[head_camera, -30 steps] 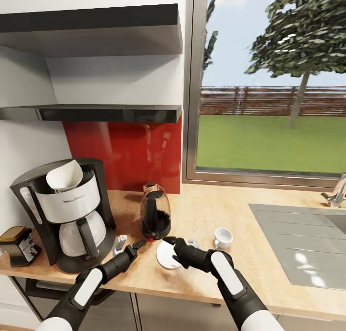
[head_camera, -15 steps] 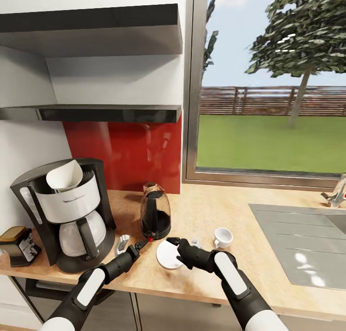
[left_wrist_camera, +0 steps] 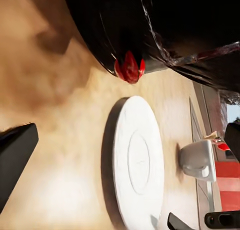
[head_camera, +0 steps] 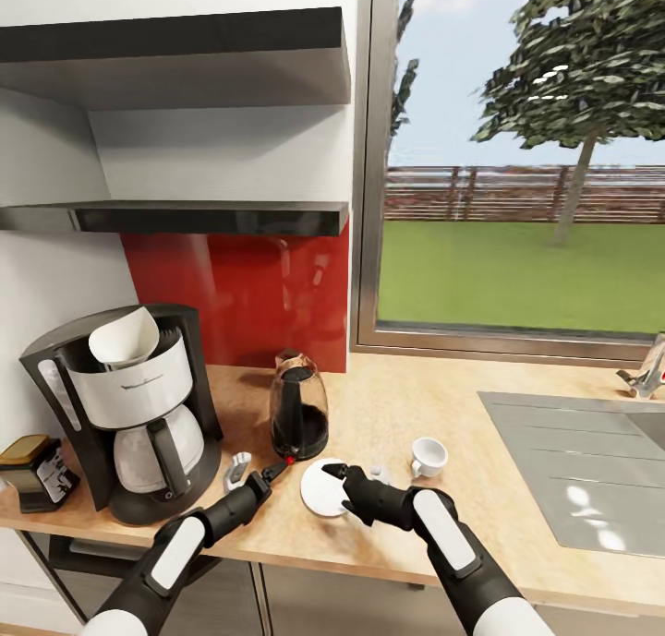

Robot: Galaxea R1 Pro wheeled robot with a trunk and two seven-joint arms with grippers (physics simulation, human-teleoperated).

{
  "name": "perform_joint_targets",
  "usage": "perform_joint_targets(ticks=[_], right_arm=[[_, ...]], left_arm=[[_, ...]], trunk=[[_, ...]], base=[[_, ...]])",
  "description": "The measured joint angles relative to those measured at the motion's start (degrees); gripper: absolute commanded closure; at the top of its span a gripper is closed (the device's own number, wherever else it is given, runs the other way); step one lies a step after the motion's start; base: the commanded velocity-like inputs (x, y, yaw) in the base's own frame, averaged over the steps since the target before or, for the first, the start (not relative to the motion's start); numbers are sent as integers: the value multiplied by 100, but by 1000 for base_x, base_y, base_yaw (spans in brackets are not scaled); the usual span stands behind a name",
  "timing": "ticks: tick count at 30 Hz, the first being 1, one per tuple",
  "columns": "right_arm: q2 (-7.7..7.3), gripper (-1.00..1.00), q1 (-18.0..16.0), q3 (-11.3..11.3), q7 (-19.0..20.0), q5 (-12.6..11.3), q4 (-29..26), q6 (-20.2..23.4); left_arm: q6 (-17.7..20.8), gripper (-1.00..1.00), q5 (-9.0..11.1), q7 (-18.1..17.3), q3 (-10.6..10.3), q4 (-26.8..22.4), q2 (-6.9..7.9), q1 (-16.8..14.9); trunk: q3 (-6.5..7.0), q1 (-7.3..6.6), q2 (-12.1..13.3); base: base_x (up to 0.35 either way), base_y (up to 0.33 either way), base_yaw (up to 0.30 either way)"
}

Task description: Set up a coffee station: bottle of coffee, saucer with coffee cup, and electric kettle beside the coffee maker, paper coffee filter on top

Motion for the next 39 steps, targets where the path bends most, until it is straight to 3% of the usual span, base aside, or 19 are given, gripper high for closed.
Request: perform_joint_targets(ticks=[26, 32, 39], right_arm=[[-14, -100, 0, -3, -7, 2, 101, -1], [1, -100, -2, -213, 22, -208, 364, -8], [0, -100, -4, -256, 17, -108, 338, -7]], left_arm=[[-9, -100, -33, -3, 0, 27, -97, 9], [-16, -100, -26, -4, -7, 116, -126, 8], [-14, -100, -25, -1, -9, 139, -144, 9]], trunk=[[0, 0, 0], [1, -1, -3], [1, -1, -2]], base=[[19, 0, 0], [0, 0, 0], [0, 0, 0]])
